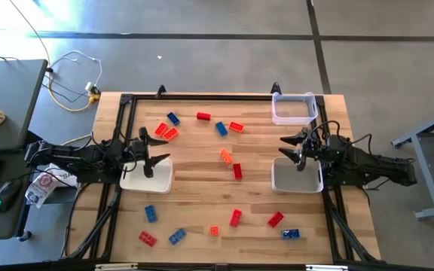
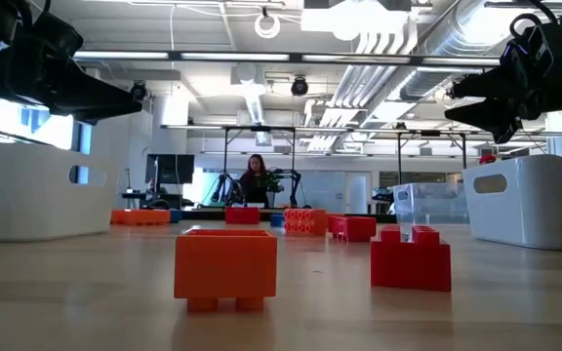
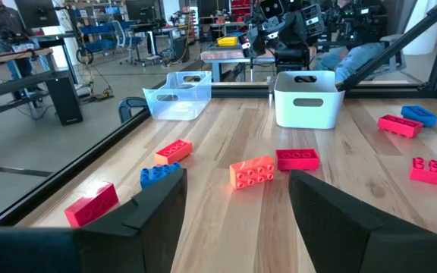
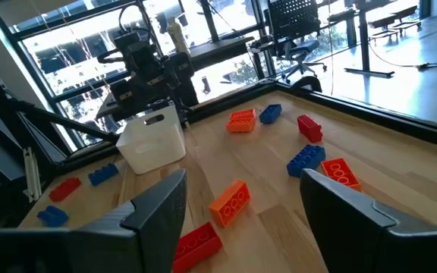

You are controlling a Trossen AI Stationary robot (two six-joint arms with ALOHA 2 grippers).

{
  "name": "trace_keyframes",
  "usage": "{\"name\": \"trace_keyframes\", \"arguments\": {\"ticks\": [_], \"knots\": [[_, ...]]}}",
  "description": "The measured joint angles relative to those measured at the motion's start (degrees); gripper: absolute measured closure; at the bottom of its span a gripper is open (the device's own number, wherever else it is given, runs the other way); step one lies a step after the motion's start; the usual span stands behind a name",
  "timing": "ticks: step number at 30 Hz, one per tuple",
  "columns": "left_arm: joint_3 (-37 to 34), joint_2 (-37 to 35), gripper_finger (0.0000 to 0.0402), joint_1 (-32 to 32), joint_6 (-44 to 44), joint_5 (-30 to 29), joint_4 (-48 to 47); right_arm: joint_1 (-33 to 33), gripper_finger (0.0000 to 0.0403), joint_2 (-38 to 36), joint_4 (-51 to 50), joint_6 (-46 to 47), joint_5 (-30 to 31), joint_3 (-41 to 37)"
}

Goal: Sort & place blocks by color

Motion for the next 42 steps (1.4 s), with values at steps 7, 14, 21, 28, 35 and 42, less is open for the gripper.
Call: {"name": "trace_keyframes", "arguments": {"ticks": [7,14,21,28,35,42], "knots": [[0.01,0.0,0.0181,-0.02,-0.18,0.0,0.0,0.0,0.016,0.01,0.0,0.0,0.5,0.0],[0.0,0.0,0.0181,-0.01,-9.47,0.45,0.01,0.02,0.016,-0.01,0.02,0.46,0.52,-0.01],[-0.01,0.0,0.0181,0.0,-18.73,0.44,0.13,0.02,0.016,0.01,1.85,0.0,0.59,-0.01],[0.01,0.0,0.0181,-0.02,-21.33,0.5,1.83,0.02,0.016,0.01,10.74,-4.29,-1.48,-0.01],[0.01,0.0,0.0181,0.0,-22.1,0.55,2.97,0.02,0.016,0.33,12.75,-5.98,-5.27,2.05],[0.01,0.0,0.0181,0.0,-22.11,1.03,2.97,0.02,0.016,5.74,6.21,-7.18,-8.99,9.54]]}}
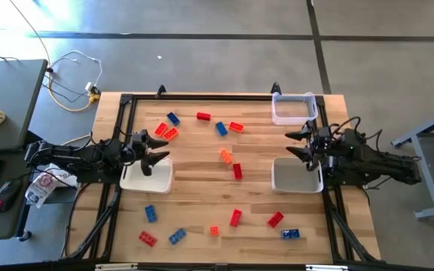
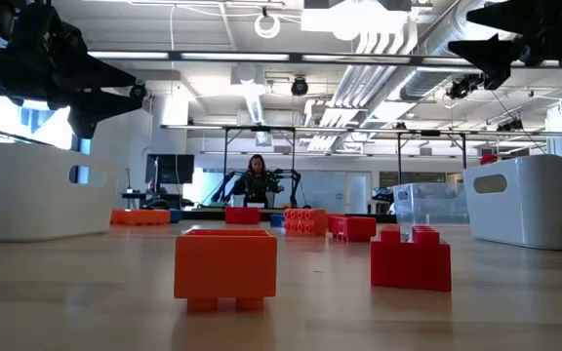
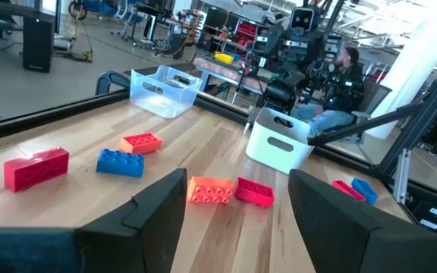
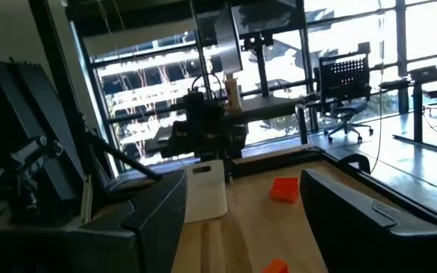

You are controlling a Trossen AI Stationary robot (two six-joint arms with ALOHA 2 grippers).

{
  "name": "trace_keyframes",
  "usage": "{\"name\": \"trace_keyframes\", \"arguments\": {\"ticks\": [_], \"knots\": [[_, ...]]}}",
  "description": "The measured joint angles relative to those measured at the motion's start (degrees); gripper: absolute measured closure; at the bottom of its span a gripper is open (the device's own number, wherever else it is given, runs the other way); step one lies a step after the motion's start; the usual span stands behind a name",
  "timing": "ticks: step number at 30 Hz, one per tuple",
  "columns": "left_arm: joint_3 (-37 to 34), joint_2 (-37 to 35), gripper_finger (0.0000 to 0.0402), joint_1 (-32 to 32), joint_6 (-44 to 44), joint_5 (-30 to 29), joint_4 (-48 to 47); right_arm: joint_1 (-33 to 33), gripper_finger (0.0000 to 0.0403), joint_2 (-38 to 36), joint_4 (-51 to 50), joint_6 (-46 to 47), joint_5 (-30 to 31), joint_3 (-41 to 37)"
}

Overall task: Sort & place blocks by color
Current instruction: Put the red game piece into the gray bin

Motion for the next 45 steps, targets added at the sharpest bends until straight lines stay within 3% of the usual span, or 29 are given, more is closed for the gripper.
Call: {"name": "trace_keyframes", "arguments": {"ticks": [8,14,31,45], "knots": [[0.0,0.0,0.0181,0.0,-0.01,1.02,0.0,0.33,0.016,11.59,-9.26,0.13,-5.32,8.59],[0.0,0.0,0.0181,-0.01,-0.01,1.0,-0.08,5.29,0.016,20.29,-15.7,0.09,-6.26,16.15],[0.0,0.0,0.0181,0.0,-0.01,0.89,-0.46,28.92,0.016,43.57,-34.17,3.69,3.48,34.8],[0.0,0.0,0.0181,-0.02,-1.52,0.89,-0.46,45.67,0.016,58.69,-35.91,7.65,9.51,35.8]]}}
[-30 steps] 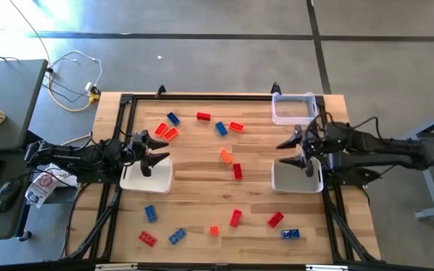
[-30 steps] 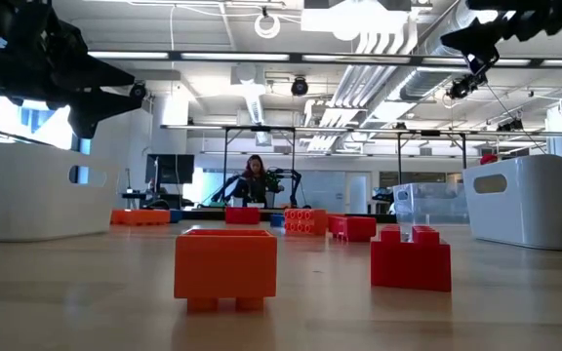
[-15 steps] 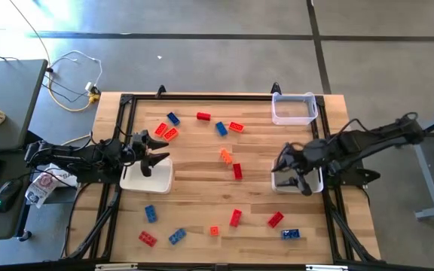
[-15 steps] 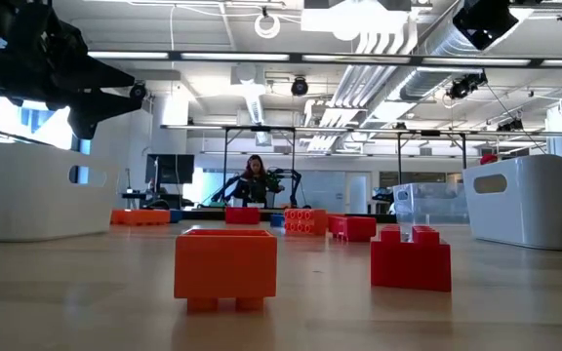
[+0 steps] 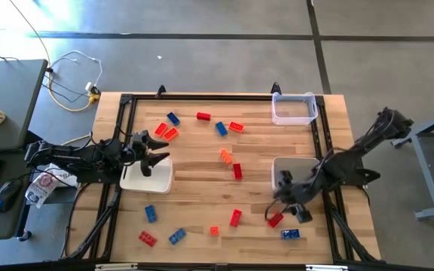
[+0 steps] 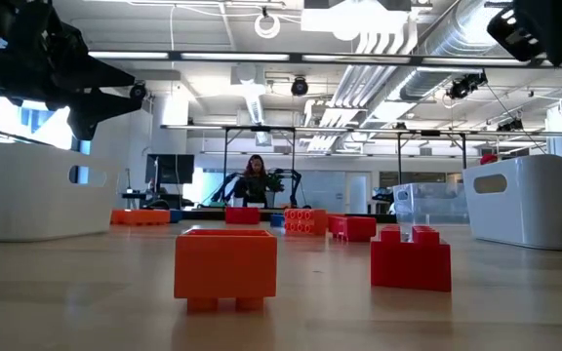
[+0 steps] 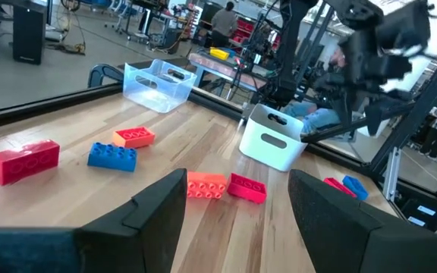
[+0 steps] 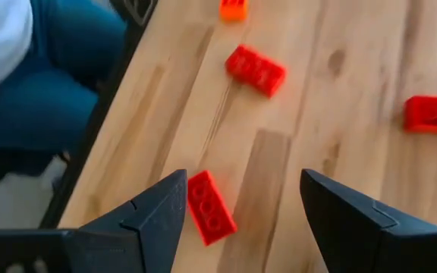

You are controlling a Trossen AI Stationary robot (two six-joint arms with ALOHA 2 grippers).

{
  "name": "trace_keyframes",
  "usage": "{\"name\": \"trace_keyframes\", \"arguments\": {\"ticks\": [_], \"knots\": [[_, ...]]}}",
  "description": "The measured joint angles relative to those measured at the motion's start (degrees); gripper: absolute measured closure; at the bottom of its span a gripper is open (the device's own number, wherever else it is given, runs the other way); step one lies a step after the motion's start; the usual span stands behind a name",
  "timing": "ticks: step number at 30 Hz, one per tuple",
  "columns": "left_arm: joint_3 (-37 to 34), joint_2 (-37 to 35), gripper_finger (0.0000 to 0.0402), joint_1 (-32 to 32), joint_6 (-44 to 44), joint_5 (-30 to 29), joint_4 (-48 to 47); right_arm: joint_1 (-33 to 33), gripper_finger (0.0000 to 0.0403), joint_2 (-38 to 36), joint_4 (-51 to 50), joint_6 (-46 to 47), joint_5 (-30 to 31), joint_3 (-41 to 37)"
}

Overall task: Sort & place blocks by color
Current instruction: Put the red game piece into the gray bin

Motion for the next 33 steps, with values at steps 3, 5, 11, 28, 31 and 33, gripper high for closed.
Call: {"name": "trace_keyframes", "arguments": {"ticks": [3,5,11,28,31,33], "knots": [[0.0,0.0,0.0181,0.0,0.0,0.0,0.02,2.23,0.016,2.77,0.06,0.04,0.53,0.0],[0.0,0.0,0.0181,0.0,0.0,0.0,0.0,3.51,0.016,4.53,0.1,0.07,1.22,0.0],[0.0,0.0,0.0181,0.0,0.0,0.0,0.02,5.96,0.016,9.26,0.57,2.76,2.02,0.0],[0.0,0.0,0.0181,0.01,0.0,0.0,0.02,9.2,0.016,21.6,6.58,-3.67,2.74,0.0],[0.0,0.0,0.0181,0.02,0.0,0.0,0.02,9.65,0.016,23.22,7.48,-6.3,4.59,0.0],[0.0,0.0,0.0181,0.01,0.0,0.0,0.02,9.74,0.016,24.09,7.81,-6.49,6.25,0.0]]}}
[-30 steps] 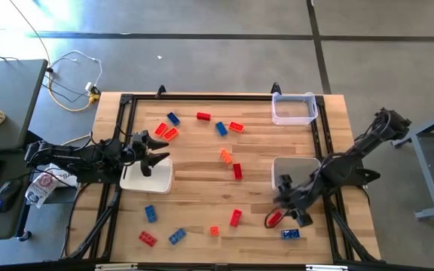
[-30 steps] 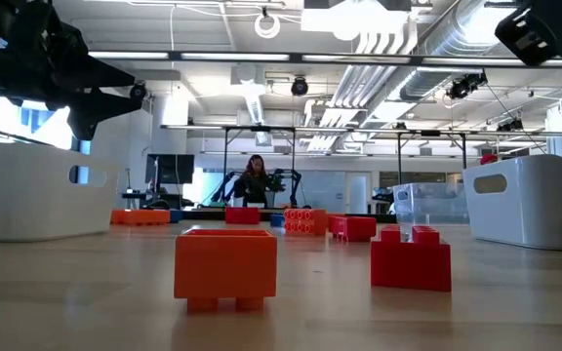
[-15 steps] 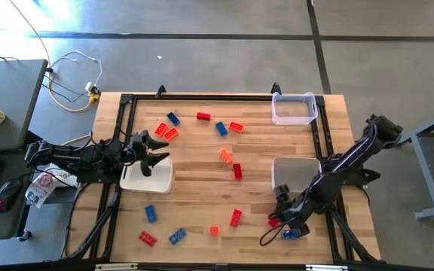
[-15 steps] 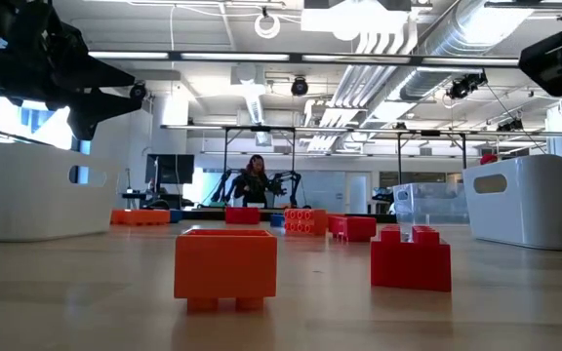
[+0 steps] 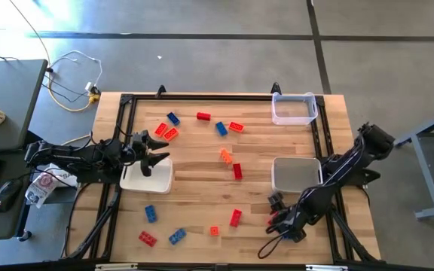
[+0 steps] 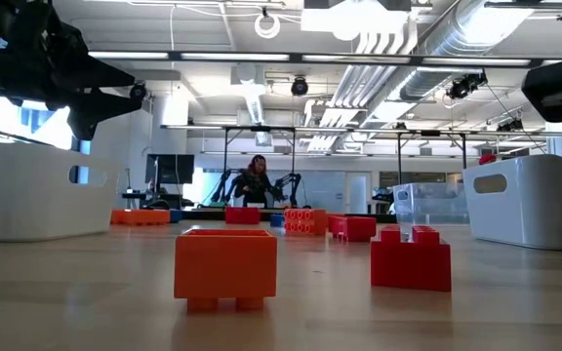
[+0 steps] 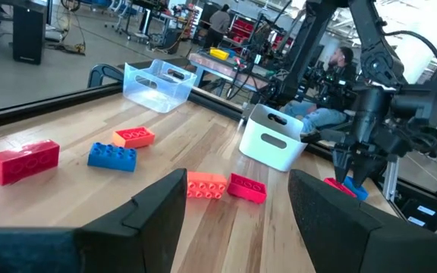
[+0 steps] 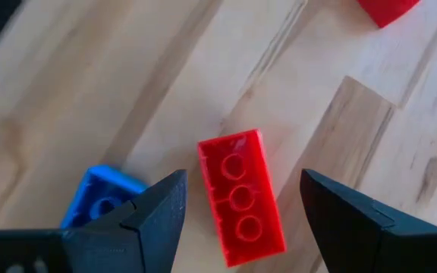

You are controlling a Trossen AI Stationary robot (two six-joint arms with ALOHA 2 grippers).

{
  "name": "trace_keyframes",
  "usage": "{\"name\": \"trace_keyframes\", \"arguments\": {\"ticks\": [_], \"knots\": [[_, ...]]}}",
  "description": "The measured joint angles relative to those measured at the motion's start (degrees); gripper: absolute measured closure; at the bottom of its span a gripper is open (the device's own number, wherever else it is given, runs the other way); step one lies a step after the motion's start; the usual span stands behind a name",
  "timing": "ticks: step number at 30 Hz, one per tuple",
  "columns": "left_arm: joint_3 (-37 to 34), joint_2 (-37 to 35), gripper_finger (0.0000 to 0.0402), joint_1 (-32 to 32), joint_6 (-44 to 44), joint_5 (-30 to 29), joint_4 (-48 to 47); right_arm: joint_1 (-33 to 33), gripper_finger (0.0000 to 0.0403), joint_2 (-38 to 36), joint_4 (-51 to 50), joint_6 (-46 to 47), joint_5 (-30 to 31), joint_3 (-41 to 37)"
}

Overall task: Sort & place blocks by color
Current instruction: Put the red game piece into the gray bin

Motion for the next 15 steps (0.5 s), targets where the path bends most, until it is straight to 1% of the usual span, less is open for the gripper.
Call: {"name": "trace_keyframes", "arguments": {"ticks": [13,15], "knots": [[0.0,0.0,0.0181,-0.01,0.0,0.0,0.0,0.0,0.016,5.06,0.24,0.5,-1.33,0.0],[0.0,0.0,0.0181,0.01,0.0,0.0,-0.02,-0.03,0.0166,5.54,0.25,1.32,-1.35,0.0]]}}
